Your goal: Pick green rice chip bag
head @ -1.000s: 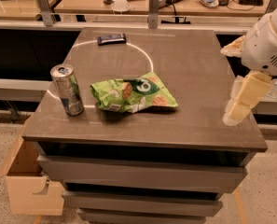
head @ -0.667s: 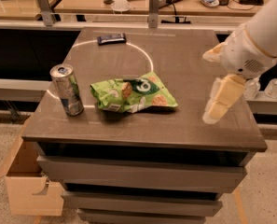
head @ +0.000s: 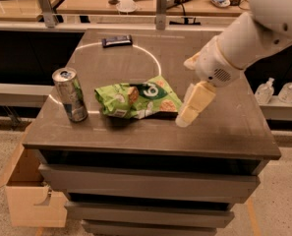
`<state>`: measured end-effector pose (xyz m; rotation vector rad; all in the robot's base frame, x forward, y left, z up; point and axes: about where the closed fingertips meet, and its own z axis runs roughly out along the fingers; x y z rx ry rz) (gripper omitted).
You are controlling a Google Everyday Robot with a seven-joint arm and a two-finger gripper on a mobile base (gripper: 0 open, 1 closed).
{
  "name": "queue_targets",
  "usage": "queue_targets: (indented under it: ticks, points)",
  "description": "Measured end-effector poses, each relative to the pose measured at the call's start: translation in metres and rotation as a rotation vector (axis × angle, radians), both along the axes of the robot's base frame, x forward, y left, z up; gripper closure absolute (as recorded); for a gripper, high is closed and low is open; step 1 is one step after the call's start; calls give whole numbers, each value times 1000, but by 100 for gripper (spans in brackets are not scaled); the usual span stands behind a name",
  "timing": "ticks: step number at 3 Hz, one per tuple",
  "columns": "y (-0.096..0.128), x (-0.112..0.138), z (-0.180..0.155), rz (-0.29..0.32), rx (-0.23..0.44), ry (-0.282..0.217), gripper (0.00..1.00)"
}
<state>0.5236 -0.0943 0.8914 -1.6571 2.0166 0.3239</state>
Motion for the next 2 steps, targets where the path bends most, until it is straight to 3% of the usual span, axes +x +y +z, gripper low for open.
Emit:
queue_targets:
  ticks: [1, 2]
  points:
    - [27, 8, -2, 17, 43, -12, 0]
    - [64, 13, -8, 55, 66, -15, 13]
